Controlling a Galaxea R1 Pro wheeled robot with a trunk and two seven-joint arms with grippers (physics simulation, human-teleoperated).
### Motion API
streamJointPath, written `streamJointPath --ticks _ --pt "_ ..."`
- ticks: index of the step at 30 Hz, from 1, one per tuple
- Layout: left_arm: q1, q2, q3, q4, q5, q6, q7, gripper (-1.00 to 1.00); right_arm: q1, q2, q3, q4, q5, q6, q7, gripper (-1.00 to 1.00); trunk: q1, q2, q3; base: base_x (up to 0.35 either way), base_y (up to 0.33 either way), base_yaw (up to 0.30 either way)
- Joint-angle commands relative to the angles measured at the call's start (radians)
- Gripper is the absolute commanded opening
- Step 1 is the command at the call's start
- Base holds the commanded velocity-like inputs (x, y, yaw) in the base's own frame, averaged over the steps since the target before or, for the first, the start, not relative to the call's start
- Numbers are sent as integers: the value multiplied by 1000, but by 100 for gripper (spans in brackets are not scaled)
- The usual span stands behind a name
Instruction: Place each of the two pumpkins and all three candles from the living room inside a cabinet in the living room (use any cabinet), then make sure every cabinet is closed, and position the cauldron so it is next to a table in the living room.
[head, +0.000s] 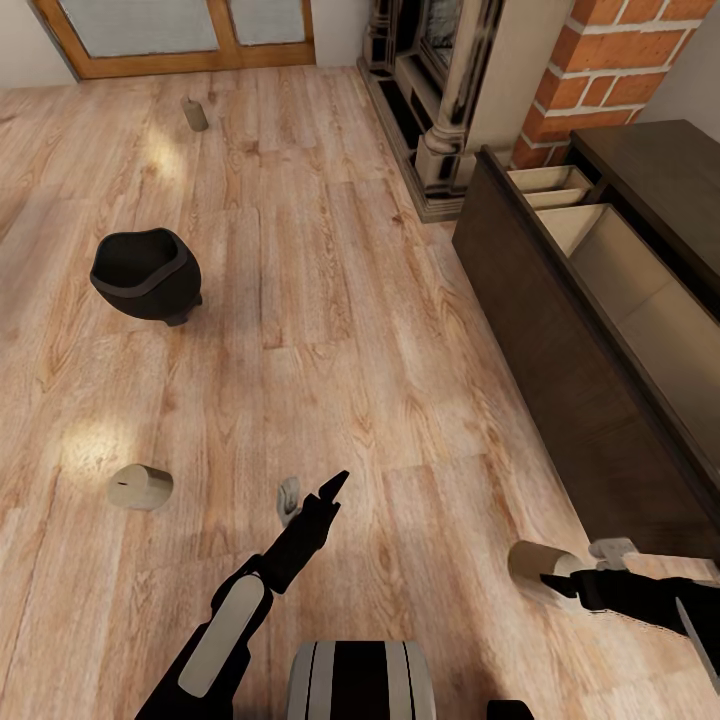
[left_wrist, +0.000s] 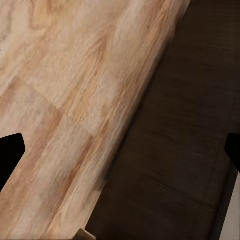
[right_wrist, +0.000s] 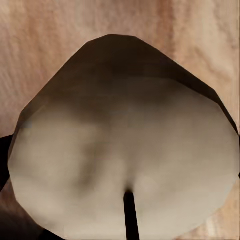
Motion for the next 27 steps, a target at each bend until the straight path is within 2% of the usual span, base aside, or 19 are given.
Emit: streamJointPath --ticks 1,5,7,8,11,14,20,22,27 --pt "0 0 0 0 0 0 0 100 0 5 1 -23 5 8 2 -100 0 0 0 0 0 0" --pt "0 -1 0 2 0 0 1 100 0 46 3 -121 5 72 6 -100 0 0 0 0 0 0" --pt "0 -1 0 3 0 0 1 100 0 88 26 -183 5 149 7 -100 0 0 0 0 0 0" --pt "0 -1 0 3 0 0 2 100 0 96 40 -195 4 160 7 -100 0 0 0 0 0 0" --pt "0 -1 0 3 -1 1 3 100 -2 111 85 -214 4 174 6 -100 0 0 0 0 0 0" --pt "0 -2 -1 3 -1 1 5 100 -21 120 105 -219 4 186 5 -100 0 0 0 0 0 0" --pt "0 -3 -1 3 -2 0 8 100 -79 128 112 -230 -14 247 6 -100 0 0 0 0 0 0" --pt "0 -3 -2 3 -2 0 8 100 -118 153 114 -231 -30 265 5 -100 0 0 0 0 0 0" --pt "0 -3 -1 4 -2 -5 9 100 -169 164 115 -231 -32 269 5 -100 0 0 0 0 0 0"
